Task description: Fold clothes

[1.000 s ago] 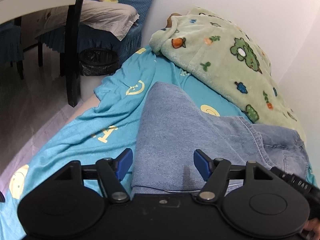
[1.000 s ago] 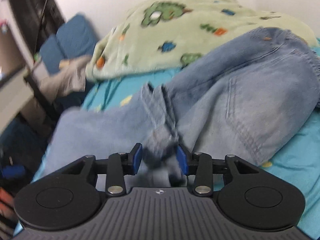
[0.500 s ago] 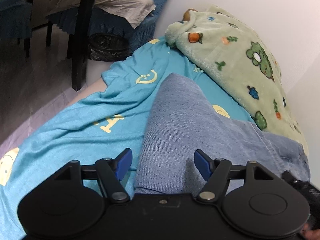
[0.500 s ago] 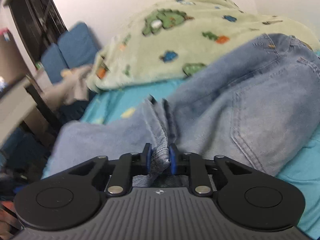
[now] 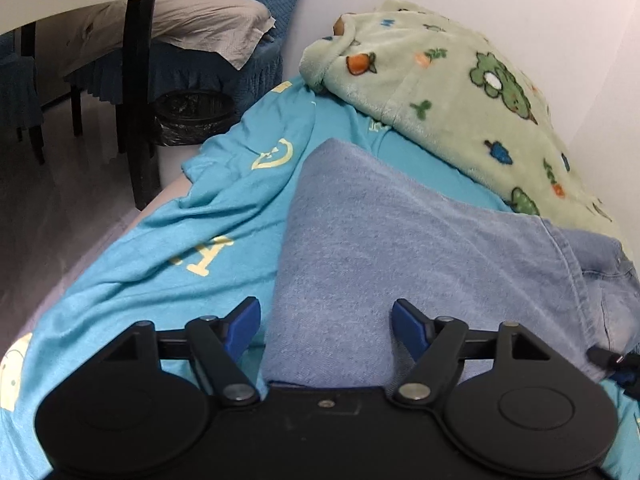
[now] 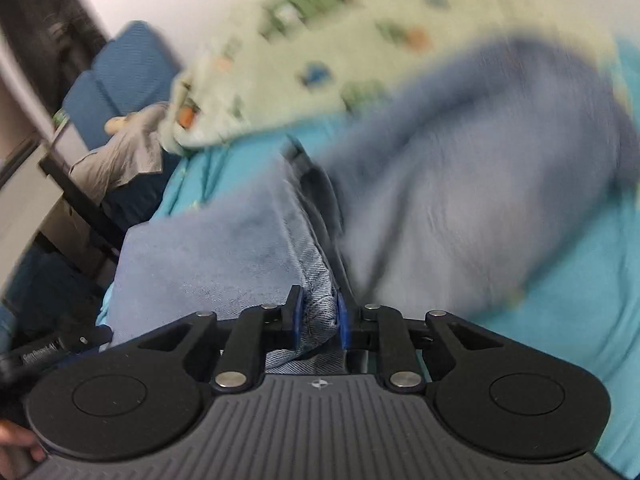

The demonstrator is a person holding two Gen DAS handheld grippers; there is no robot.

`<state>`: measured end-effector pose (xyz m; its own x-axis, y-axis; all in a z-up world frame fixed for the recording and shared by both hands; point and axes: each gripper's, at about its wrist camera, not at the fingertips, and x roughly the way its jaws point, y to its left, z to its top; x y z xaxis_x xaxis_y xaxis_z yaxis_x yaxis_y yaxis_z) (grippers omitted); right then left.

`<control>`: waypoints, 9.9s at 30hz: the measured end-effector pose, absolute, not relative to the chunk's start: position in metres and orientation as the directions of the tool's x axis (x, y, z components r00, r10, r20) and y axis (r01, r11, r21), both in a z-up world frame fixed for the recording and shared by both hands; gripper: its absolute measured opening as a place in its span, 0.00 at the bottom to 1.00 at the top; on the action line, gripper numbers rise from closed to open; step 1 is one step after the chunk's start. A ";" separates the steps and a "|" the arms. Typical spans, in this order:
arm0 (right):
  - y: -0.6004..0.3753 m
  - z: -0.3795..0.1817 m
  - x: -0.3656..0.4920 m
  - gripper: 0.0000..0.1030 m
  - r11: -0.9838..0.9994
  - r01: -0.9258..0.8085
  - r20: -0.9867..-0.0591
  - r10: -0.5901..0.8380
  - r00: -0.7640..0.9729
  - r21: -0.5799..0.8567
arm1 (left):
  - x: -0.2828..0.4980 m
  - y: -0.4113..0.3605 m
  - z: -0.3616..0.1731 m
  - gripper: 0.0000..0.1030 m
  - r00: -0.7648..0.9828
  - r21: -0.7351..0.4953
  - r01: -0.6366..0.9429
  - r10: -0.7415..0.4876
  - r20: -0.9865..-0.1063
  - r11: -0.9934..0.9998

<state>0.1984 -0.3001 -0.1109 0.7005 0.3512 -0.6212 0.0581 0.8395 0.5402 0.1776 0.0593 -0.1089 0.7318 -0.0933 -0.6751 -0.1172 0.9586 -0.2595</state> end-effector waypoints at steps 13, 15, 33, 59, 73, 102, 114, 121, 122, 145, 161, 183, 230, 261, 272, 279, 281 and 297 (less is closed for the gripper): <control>-0.453 -0.108 0.166 0.49 0.431 0.388 -0.494 0.165 0.853 0.815 | 0.174 0.055 -0.113 0.69 0.731 -0.231 -0.125 -0.068 -0.679 0.965; -0.473 -0.131 0.168 0.61 0.305 0.424 -0.493 0.202 0.846 0.853 | 0.174 0.054 -0.111 0.69 0.733 -0.210 -0.123 -0.053 -0.678 0.970; -0.505 -0.169 0.229 0.83 0.330 0.436 -0.497 0.127 0.858 0.837 | 0.185 0.055 -0.118 0.70 0.724 -0.175 -0.128 -0.029 -0.689 0.976; -0.316 0.008 0.197 0.33 0.918 0.212 -0.176 -0.160 0.971 0.334 | 0.171 0.086 -0.051 0.71 0.811 -0.333 -0.081 -0.132 -0.569 0.939; -0.106 -0.036 0.181 0.32 0.987 -0.079 -0.195 0.050 0.980 -0.141 | 0.156 0.150 -0.021 0.71 0.873 -0.491 -0.128 -0.137 -0.468 0.862; -0.032 -0.087 0.153 0.93 0.861 -0.460 -0.349 0.371 0.861 -0.218 | 0.165 0.166 -0.036 0.71 0.843 -0.576 -0.119 -0.224 -0.489 0.809; -0.062 -0.018 0.231 0.67 0.924 -0.366 -0.398 0.380 0.835 0.116 | 0.166 0.179 -0.037 0.71 0.846 -0.549 -0.176 -0.159 -0.509 0.817; 0.007 -0.015 0.261 0.55 0.875 -0.436 -0.552 0.262 0.792 -0.211 | 0.175 0.183 -0.049 0.71 0.828 -0.578 -0.189 -0.187 -0.529 0.794; 0.010 -0.019 0.263 0.55 0.868 -0.439 -0.574 0.241 0.783 -0.234 | 0.174 0.184 -0.048 0.71 0.829 -0.580 -0.188 -0.188 -0.526 0.793; -0.019 -0.029 0.261 0.62 0.960 -0.273 -0.619 0.180 0.765 -0.057 | 0.170 0.191 -0.050 0.71 0.811 -0.603 -0.217 -0.202 -0.548 0.767; 0.017 -0.045 0.293 0.09 0.932 -0.361 -0.594 0.269 0.758 -0.039 | 0.166 0.203 -0.057 0.71 0.818 -0.647 -0.255 -0.197 -0.541 0.718; -0.149 -0.002 0.183 0.58 0.946 -0.270 -0.492 0.325 0.808 0.182 | 0.157 0.121 -0.073 0.69 0.768 -0.561 -0.025 -0.343 -0.541 0.827; -0.271 -0.126 0.182 0.68 0.922 0.012 -0.619 0.250 0.745 0.387 | 0.111 0.117 -0.072 0.55 0.811 -0.523 -0.153 -0.197 -0.552 0.838; -0.305 -0.159 0.237 0.76 0.623 -0.003 -0.389 0.493 0.778 0.782 | 0.163 0.112 -0.142 0.75 0.779 -0.700 -0.194 -0.326 -0.536 0.687; -0.284 -0.160 0.248 0.55 0.678 0.007 -0.428 0.455 0.781 0.735 | 0.178 0.109 -0.144 0.50 0.777 -0.683 -0.192 -0.317 -0.544 0.705; -0.272 -0.134 0.239 0.41 0.762 -0.009 -0.441 0.384 0.811 0.648 | 0.169 0.104 -0.126 0.30 0.791 -0.645 -0.181 -0.281 -0.544 0.743; -0.271 -0.124 0.234 0.40 0.768 -0.010 -0.433 0.372 0.821 0.640 | 0.163 0.102 -0.117 0.30 0.794 -0.652 -0.168 -0.291 -0.534 0.740; -0.297 -0.025 0.125 0.39 0.805 -0.009 -0.350 0.268 0.898 0.593 | 0.092 0.064 -0.040 0.29 0.803 -0.682 0.001 -0.407 -0.435 0.731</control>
<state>0.1246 -0.2969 -0.0249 0.8976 0.2675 -0.3502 -0.0089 0.8054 0.5926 0.0916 0.0641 -0.0396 0.8031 -0.4074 -0.4349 0.0012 0.7309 -0.6825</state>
